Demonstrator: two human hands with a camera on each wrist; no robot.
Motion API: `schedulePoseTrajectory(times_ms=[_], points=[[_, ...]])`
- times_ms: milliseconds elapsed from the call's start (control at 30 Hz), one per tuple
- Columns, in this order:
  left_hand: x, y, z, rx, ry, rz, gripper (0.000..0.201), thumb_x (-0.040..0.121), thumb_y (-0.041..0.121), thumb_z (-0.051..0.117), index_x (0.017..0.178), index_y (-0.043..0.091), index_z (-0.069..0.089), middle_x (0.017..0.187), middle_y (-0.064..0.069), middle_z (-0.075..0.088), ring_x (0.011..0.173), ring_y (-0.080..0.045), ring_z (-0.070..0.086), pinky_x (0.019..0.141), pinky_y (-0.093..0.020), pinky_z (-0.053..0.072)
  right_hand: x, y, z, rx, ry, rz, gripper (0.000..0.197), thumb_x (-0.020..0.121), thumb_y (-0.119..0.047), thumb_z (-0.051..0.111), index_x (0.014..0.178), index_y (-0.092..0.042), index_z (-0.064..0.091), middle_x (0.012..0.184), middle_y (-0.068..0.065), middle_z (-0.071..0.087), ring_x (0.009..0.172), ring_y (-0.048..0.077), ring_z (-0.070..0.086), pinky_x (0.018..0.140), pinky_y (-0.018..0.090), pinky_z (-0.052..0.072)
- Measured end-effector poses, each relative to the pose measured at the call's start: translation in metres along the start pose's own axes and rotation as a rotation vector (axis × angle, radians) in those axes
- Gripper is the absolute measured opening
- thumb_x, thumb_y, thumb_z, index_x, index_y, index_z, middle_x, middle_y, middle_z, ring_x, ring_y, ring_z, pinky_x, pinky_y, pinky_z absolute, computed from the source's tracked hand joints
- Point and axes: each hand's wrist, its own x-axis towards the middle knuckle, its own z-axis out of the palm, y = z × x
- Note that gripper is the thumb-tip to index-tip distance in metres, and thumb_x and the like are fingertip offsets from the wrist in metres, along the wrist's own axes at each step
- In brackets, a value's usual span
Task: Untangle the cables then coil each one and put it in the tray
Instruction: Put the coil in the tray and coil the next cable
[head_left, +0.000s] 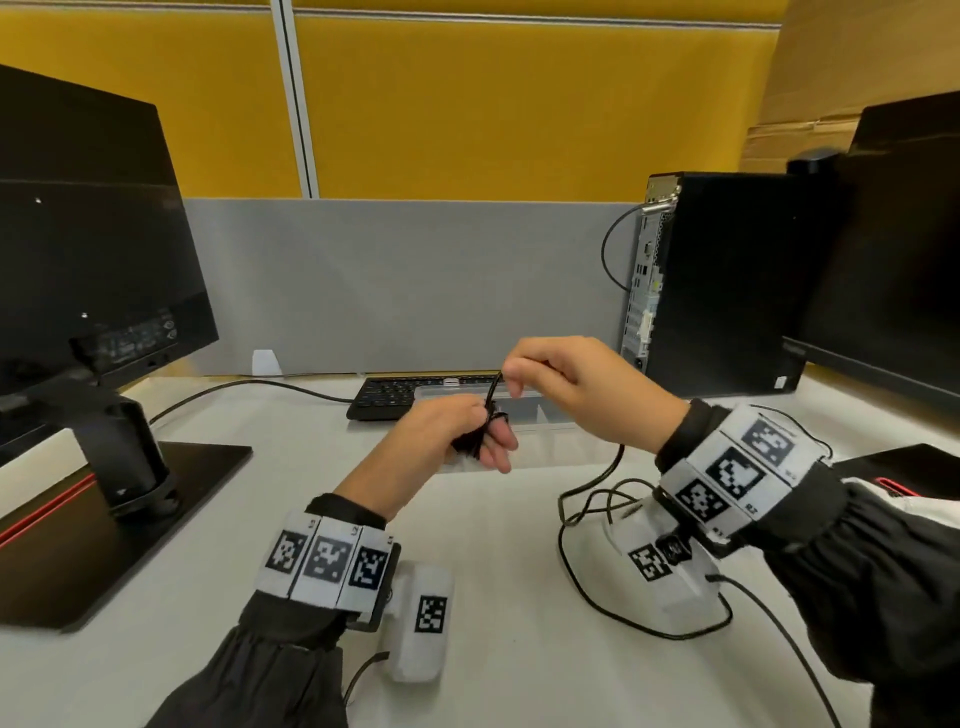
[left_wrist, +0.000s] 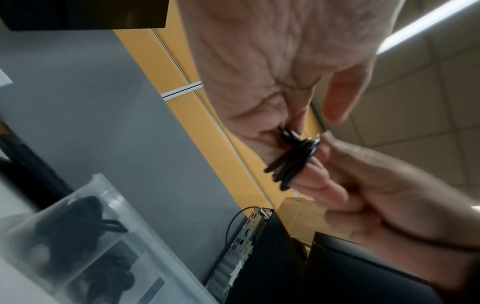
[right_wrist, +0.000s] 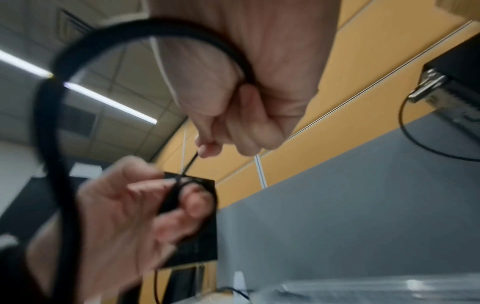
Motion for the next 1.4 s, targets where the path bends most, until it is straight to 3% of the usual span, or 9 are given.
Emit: schedulePoseTrajectory(times_ms=[200, 400, 633, 767, 867, 967, 1067, 1233, 1400], points=[[-0.005, -0.02, -0.028, 0.698, 0.271, 0.114, 0.031, 0.099, 0.022, 0.038, 0.073, 0.016, 0.054, 0.068, 0.001, 0.058, 0.067, -0.011, 0.056, 0.064, -0.022, 0.04, -0.016, 0.014, -0.006, 0.071, -0.221, 0.17, 0.025, 0.1, -0.024, 0.039, 0.081, -0.021, 0.055, 0.044, -0.017, 0.046, 0.041, 0.002, 0.039, 0.045, 0.011, 0.033], [-0.007, -0.022, -0.064, 0.777, 0.674, -0.07, 0.03, 0.1, 0.019, 0.03, 0.084, 0.009, 0.052, 0.078, -0.009, 0.058, 0.077, -0.023, 0.052, 0.072, -0.032, 0.036, -0.045, 0.055, -0.032, 0.108, -0.47, 0.492, 0.027, 0.101, -0.023, 0.033, 0.081, -0.014, 0.049, 0.059, -0.007, 0.036, 0.049, 0.006, 0.034, 0.048, 0.013, 0.034], [-0.016, -0.019, -0.087, 0.652, 0.975, -0.131, 0.033, 0.1, 0.017, 0.028, 0.087, 0.004, 0.056, 0.089, -0.023, 0.063, 0.09, -0.035, 0.056, 0.085, -0.043, 0.04, -0.076, 0.124, -0.091, -0.595, 0.095, 0.761, 0.018, 0.1, -0.02, 0.032, 0.091, -0.025, 0.047, 0.086, 0.011, 0.054, 0.084, 0.032, 0.056, 0.079, 0.043, 0.047], [-0.007, -0.025, -0.079, 0.527, 0.887, -0.197, 0.037, 0.101, 0.02, 0.028, 0.087, 0.003, 0.057, 0.074, -0.013, 0.062, 0.084, -0.032, 0.06, 0.089, -0.043, 0.044, -0.062, 0.12, -0.08, -0.614, 0.085, 0.756, 0.047, 0.097, -0.027, 0.044, 0.141, -0.021, 0.031, 0.123, 0.019, 0.051, 0.11, 0.037, 0.049, 0.094, 0.05, 0.043], [-0.004, -0.026, -0.059, 0.421, 0.701, -0.121, 0.037, 0.102, 0.022, 0.03, 0.08, 0.006, 0.056, 0.064, -0.005, 0.057, 0.066, -0.017, 0.055, 0.072, -0.031, 0.043, -0.045, 0.077, -0.053, -0.621, -0.021, 0.555, 0.086, 0.087, -0.044, 0.058, 0.149, -0.028, 0.001, 0.148, 0.007, 0.027, 0.135, 0.031, 0.026, 0.105, 0.053, 0.027], [-0.005, -0.019, -0.038, 0.299, 0.465, 0.009, 0.039, 0.101, 0.017, 0.032, 0.072, 0.008, 0.057, 0.061, -0.003, 0.059, 0.054, -0.006, 0.054, 0.059, -0.018, 0.044, -0.031, 0.024, -0.015, -0.401, -0.087, 0.336, 0.09, 0.086, -0.056, 0.049, 0.148, -0.03, -0.011, 0.153, -0.001, 0.019, 0.14, 0.021, 0.017, 0.111, 0.051, 0.016], [-0.009, -0.01, -0.023, 0.027, 0.291, 0.049, 0.039, 0.1, 0.015, 0.032, 0.071, 0.008, 0.057, 0.06, 0.0, 0.059, 0.052, -0.005, 0.053, 0.055, -0.015, 0.044, -0.024, 0.001, 0.024, -0.25, -0.151, 0.249, 0.068, 0.095, -0.05, 0.037, 0.149, -0.03, 0.002, 0.149, -0.004, 0.029, 0.138, 0.015, 0.02, 0.114, 0.045, 0.014], [-0.013, 0.004, -0.002, -0.497, 0.165, 0.054, 0.027, 0.084, 0.024, 0.043, 0.073, 0.005, 0.058, 0.063, 0.0, 0.059, 0.052, -0.009, 0.051, 0.054, -0.016, 0.045, -0.013, 0.015, 0.048, -0.077, 0.232, 0.133, 0.028, 0.101, -0.024, 0.033, 0.12, -0.018, 0.053, 0.108, 0.003, 0.058, 0.102, 0.021, 0.054, 0.092, 0.041, 0.042], [-0.006, -0.002, 0.0, -0.715, 0.307, 0.154, 0.028, 0.088, 0.013, 0.044, 0.093, -0.002, 0.067, 0.098, -0.014, 0.071, 0.092, -0.021, 0.069, 0.08, -0.024, 0.055, -0.021, 0.004, 0.071, -0.056, -0.41, 0.135, 0.033, 0.102, -0.03, 0.03, 0.123, -0.018, 0.052, 0.12, 0.005, 0.061, 0.107, 0.022, 0.057, 0.09, 0.032, 0.044]])
